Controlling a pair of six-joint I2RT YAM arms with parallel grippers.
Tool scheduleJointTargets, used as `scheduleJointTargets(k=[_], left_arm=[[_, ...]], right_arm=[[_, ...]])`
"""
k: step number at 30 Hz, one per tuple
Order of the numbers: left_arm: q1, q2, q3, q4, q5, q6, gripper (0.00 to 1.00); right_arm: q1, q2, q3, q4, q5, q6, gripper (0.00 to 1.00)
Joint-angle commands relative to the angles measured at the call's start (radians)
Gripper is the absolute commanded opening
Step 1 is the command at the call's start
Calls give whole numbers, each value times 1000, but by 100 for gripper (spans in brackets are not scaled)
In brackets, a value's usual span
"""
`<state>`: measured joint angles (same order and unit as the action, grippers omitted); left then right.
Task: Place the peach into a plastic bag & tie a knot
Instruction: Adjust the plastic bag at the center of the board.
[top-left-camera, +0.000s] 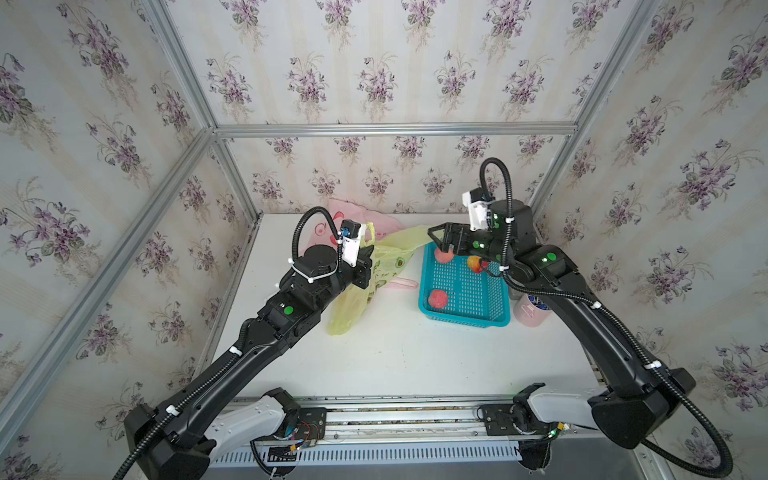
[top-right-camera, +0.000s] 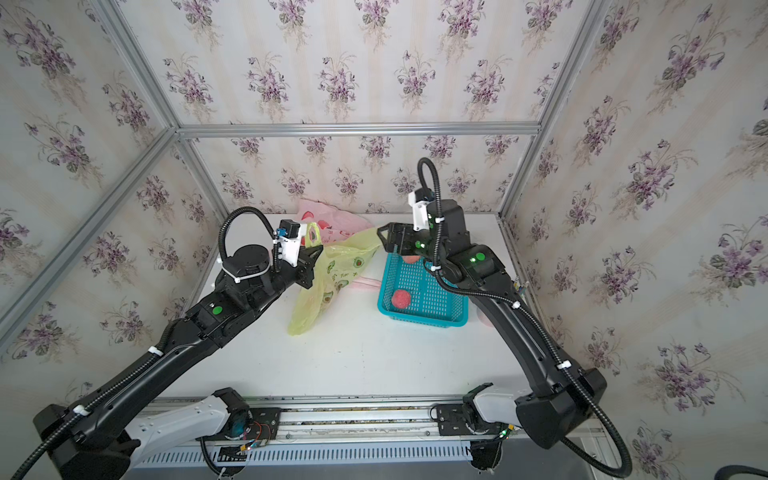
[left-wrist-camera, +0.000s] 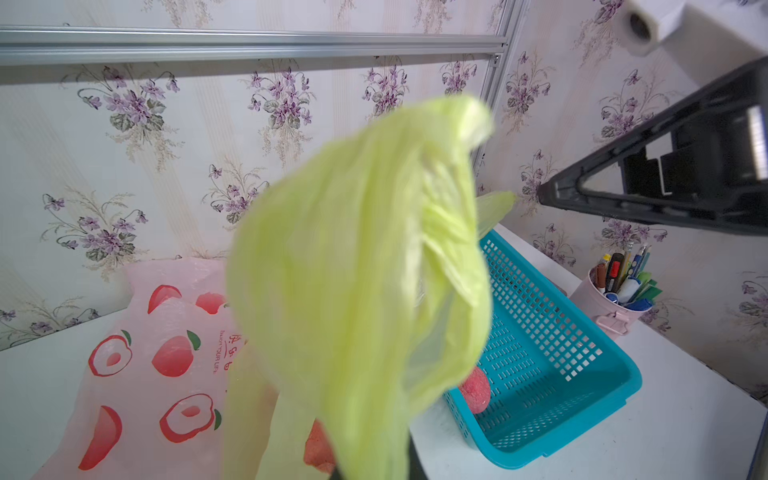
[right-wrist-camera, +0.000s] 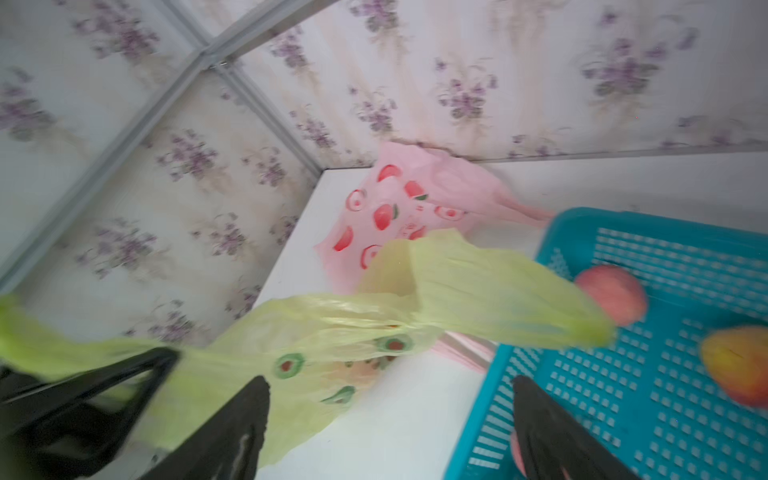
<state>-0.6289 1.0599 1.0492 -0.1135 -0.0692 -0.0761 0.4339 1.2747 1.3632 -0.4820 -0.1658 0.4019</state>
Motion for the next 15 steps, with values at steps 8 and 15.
scheduleJointTargets(k=[8, 15], left_arm=[[1, -2, 17, -15, 23, 11, 3], [1, 3, 26, -30, 32, 6, 3]], right_arm=[[-100, 43, -101, 216, -94, 31, 92], [-116, 121, -77, 271, -182, 77, 83]])
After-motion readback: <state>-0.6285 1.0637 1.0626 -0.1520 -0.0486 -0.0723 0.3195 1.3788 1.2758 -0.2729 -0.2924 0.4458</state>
